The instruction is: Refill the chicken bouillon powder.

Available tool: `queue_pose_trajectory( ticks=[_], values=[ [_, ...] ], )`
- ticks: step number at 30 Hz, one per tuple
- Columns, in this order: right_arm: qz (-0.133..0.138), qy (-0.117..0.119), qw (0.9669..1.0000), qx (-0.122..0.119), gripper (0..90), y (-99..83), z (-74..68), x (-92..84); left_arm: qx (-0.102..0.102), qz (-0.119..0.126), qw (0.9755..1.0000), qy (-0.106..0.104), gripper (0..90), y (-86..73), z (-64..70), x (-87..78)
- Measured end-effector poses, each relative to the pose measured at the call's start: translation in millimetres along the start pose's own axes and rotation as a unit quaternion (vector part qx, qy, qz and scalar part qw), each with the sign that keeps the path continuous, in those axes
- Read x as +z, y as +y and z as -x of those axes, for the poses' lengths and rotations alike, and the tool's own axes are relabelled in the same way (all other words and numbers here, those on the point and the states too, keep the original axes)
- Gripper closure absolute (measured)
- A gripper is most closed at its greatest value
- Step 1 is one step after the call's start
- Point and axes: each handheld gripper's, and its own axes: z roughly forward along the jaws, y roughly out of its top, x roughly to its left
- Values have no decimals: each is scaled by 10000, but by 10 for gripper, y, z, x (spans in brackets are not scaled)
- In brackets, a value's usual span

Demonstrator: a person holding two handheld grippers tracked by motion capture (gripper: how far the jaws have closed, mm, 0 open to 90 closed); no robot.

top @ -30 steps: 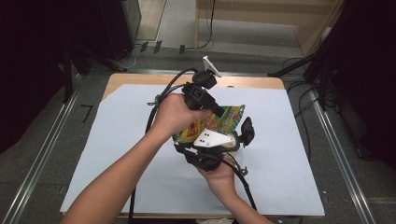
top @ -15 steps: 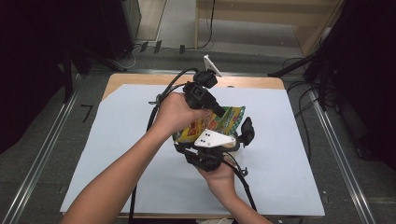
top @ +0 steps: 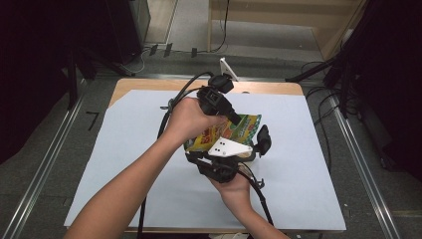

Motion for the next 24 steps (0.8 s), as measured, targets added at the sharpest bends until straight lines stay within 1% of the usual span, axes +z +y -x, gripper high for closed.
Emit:
queue_pose_trajectory(
  ticks=[8, 10, 12, 14, 17, 18, 24],
  values=[
    [5, 2, 10000, -3, 796, 6, -12, 1, 36, -1, 10000, 3, 891, -1, 11, 1],
    [11, -1, 10000, -30, 797, 7, -11, 1, 61, -10, 10000, -3, 892, -6, 30, 1],
    [12, 13, 10000, 8, 797, 4, -10, 0, 104, 25, 9999, 2, 892, -12, 59, 1],
    [19, 20, 10000, 20, 797, 3, -1, 0, 118, -3, 9999, 21, 893, -12, 73, -1],
    [17, 6, 10000, -23, 797, -7, 1, 5, 96, -18, 9999, 30, 895, -18, 58, 4],
    [2, 11, 10000, -35, 797, -11, 0, 10, 97, -11, 10000, 0, 896, -21, 49, 7],
    [-66, 34, 10000, -31, 795, -27, -3, 24, 89, -16, 10000, 4, 898, -36, 20, 13]
  ],
)
